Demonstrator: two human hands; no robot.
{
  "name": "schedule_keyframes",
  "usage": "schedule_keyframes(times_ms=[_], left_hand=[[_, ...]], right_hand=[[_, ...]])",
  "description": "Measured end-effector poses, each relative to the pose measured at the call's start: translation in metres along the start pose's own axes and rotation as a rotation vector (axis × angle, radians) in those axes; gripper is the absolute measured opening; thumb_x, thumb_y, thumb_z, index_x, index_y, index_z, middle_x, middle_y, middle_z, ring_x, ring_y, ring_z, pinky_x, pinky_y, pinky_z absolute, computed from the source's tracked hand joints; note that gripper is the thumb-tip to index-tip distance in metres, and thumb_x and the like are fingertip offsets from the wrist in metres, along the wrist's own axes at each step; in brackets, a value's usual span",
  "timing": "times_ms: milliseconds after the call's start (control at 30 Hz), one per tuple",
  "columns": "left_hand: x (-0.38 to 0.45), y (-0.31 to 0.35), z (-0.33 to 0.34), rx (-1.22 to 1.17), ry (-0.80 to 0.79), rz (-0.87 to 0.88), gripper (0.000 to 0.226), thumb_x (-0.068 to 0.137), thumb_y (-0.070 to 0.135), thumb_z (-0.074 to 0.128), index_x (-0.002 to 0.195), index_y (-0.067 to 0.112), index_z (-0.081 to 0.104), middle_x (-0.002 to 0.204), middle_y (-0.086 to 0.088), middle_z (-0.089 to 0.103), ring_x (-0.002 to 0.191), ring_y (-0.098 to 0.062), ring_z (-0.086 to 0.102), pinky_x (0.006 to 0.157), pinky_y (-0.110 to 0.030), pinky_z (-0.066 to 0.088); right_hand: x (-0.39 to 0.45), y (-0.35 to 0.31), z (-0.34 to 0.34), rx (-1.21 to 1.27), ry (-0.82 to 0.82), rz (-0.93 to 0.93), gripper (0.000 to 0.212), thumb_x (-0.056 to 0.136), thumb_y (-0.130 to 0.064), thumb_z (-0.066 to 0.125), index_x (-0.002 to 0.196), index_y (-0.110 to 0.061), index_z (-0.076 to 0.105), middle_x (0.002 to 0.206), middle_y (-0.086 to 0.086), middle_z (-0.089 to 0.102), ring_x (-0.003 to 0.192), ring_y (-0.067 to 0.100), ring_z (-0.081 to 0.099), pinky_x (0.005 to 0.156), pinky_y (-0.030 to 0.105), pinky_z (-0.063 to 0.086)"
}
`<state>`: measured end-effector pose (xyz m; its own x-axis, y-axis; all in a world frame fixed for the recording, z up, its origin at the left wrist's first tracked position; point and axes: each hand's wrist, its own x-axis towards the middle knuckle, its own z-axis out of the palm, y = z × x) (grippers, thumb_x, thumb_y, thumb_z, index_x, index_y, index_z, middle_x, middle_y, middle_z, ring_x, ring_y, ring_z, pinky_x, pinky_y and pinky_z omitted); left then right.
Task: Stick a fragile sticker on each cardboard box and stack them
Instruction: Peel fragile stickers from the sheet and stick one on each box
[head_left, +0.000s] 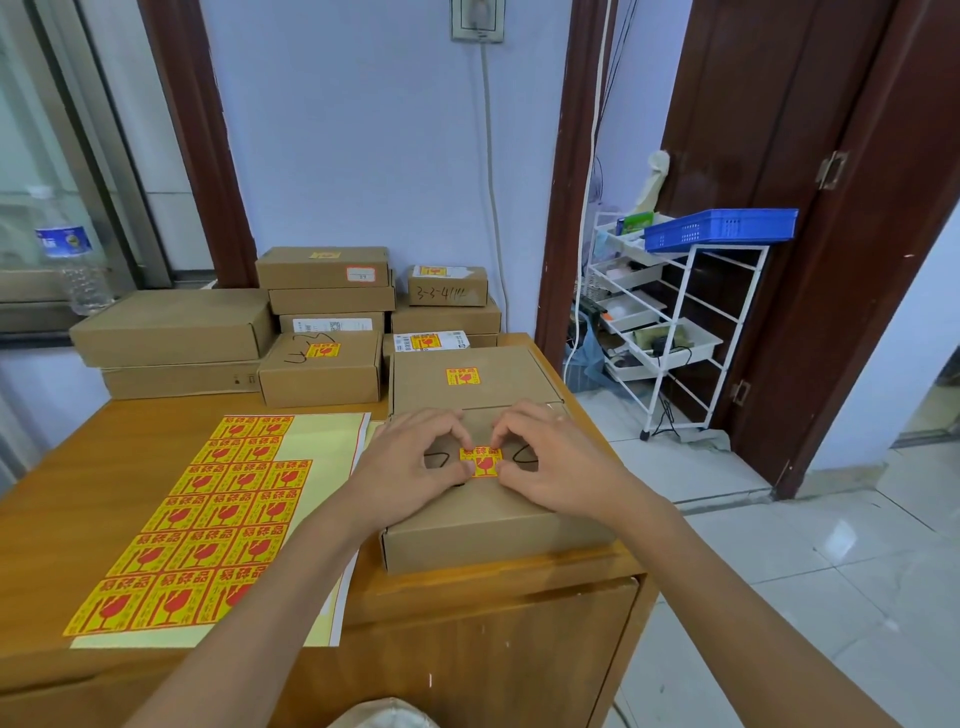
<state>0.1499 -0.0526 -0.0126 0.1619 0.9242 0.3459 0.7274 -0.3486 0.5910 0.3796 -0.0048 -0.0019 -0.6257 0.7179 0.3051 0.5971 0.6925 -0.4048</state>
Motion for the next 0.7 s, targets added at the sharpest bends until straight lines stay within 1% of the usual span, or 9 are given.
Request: schedule_keyframes(times_ms=[33,100,133,200,333,467,533,600,700], left_hand=[[0.0002,-0.0002,0.0002,-0.005,0.004,0.001,0.037,0.074,0.068,0.057,0.102,0.045,0.063,0.136,0.029,0.052,0.132,-0.005,0.043,0.113,-0.049,0.034],[0.0002,-0.0003,0.0007,-0.005,0.008,0.0,0.038,0.074,0.07,0.056,0.103,0.046,0.063,0.137,0.028,0.053,0.132,-0.005,0.043,0.113,-0.049,0.034],[0.0002,0.0001,0.0006,-0.001,0.006,-0.002,0.037,0.075,0.069,0.057,0.104,0.046,0.064,0.138,0.027,0.053,0.133,-0.005,0.043,0.113,-0.05,0.034],[0.0002,0.0007,0.0001,0.004,0.0,-0.008,0.033,0.078,0.065,0.06,0.105,0.047,0.065,0.141,0.025,0.052,0.134,-0.006,0.041,0.114,-0.051,0.033],[0.0003,0.0017,-0.0014,-0.01,-0.005,0.002,0.029,0.083,0.057,0.06,0.11,0.051,0.068,0.145,0.021,0.05,0.138,-0.011,0.04,0.115,-0.052,0.031],[0.0005,0.0007,-0.0001,-0.033,0.014,-0.01,0.027,0.083,0.057,0.064,0.106,0.047,0.071,0.14,0.022,0.055,0.136,-0.009,0.042,0.115,-0.053,0.031],[0.0006,0.0005,0.0002,-0.038,0.023,-0.011,0.021,0.086,0.051,0.071,0.106,0.045,0.071,0.139,0.022,0.056,0.135,-0.007,0.043,0.115,-0.051,0.031],[0.0003,0.0016,-0.0002,-0.03,0.025,-0.017,0.019,0.089,0.044,0.073,0.108,0.044,0.071,0.138,0.022,0.056,0.133,-0.006,0.043,0.115,-0.048,0.031],[0.0005,0.0028,-0.0004,-0.019,0.023,-0.022,0.018,0.093,0.038,0.071,0.11,0.044,0.071,0.139,0.02,0.056,0.134,-0.009,0.043,0.115,-0.049,0.032]], right_hand=[[0.0003,0.0004,0.0007,-0.011,0.005,-0.001,0.016,0.089,-0.046,0.062,0.104,-0.04,0.058,0.118,-0.017,0.056,0.11,0.007,0.051,0.096,0.032,0.045],[0.0004,0.0006,0.0017,-0.003,0.026,0.004,0.025,0.087,-0.056,0.057,0.104,-0.038,0.061,0.115,-0.018,0.056,0.108,0.005,0.052,0.095,0.032,0.047],[0.0004,0.0004,0.002,-0.002,0.036,0.003,0.031,0.086,-0.061,0.054,0.104,-0.037,0.062,0.114,-0.019,0.056,0.106,0.004,0.052,0.094,0.032,0.048],[0.0001,0.0006,0.0032,-0.018,0.044,-0.017,0.034,0.087,-0.064,0.052,0.106,-0.038,0.063,0.112,-0.02,0.056,0.105,0.003,0.051,0.093,0.033,0.048],[-0.0026,-0.0005,0.0007,-0.017,0.056,-0.034,0.025,0.093,-0.057,0.061,0.11,-0.04,0.069,0.122,-0.02,0.053,0.109,0.006,0.054,0.091,0.031,0.048],[-0.0034,-0.0021,-0.0019,-0.036,0.048,-0.018,0.022,0.096,-0.052,0.065,0.113,-0.039,0.07,0.13,-0.018,0.052,0.111,0.005,0.053,0.091,0.029,0.046],[-0.0034,-0.003,-0.0019,-0.034,0.055,-0.016,0.023,0.095,-0.052,0.065,0.114,-0.04,0.069,0.126,-0.019,0.053,0.108,0.004,0.053,0.09,0.029,0.046],[-0.0036,-0.0035,-0.0017,-0.034,0.057,-0.014,0.02,0.096,-0.048,0.065,0.113,-0.039,0.07,0.121,-0.019,0.054,0.104,0.005,0.054,0.087,0.03,0.048],[-0.0039,-0.0038,-0.0028,-0.032,0.055,0.006,0.017,0.099,-0.039,0.063,0.113,-0.039,0.072,0.128,-0.015,0.052,0.108,0.007,0.055,0.088,0.029,0.047]])
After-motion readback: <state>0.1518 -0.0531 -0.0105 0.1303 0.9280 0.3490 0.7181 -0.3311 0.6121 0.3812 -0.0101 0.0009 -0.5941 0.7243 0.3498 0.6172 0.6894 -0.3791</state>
